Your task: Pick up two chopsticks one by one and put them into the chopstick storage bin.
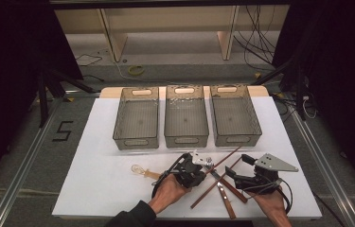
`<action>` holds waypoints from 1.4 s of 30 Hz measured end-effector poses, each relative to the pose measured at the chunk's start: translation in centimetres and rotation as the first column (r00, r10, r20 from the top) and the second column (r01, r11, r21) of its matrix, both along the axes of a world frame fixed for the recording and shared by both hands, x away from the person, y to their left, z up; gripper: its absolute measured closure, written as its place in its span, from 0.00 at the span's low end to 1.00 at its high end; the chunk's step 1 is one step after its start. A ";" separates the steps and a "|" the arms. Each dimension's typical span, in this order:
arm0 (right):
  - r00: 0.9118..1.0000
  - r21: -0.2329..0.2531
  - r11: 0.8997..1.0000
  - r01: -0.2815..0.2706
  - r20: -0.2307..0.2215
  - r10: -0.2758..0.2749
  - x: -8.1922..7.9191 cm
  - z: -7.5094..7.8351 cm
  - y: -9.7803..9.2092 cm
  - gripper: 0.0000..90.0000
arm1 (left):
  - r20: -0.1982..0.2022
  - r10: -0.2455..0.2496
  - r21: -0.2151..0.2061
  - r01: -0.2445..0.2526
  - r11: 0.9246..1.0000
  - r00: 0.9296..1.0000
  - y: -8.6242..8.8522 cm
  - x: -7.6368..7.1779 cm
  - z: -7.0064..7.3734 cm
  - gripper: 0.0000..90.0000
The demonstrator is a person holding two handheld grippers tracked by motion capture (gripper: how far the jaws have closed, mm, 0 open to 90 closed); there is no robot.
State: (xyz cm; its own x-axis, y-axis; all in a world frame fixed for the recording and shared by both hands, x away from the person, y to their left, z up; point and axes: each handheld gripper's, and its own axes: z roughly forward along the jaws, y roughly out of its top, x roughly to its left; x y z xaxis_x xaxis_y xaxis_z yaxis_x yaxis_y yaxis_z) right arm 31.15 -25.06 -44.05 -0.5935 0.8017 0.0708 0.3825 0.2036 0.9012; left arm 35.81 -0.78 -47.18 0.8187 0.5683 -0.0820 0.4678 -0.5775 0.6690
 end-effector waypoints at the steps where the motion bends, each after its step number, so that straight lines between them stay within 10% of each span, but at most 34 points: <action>1: 1.000 0.005 1.000 0.005 0.005 -0.005 0.0 0.1 -0.1 0.25 | 0.001 -0.001 -0.002 0.001 1.000 1.000 0.3 0.1 0.2 0.93; 26: 1.000 0.010 1.000 0.008 0.004 -0.008 0.0 0.0 -0.2 0.25 | 0.088 0.096 -0.112 -0.086 0.990 0.992 7.4 1.5 4.8 0.93; 42: 1.000 0.010 1.000 0.010 -0.001 -0.010 0.0 0.0 -0.2 0.25 | 0.118 0.253 -0.180 -0.229 0.957 0.960 13.1 3.8 6.7 0.93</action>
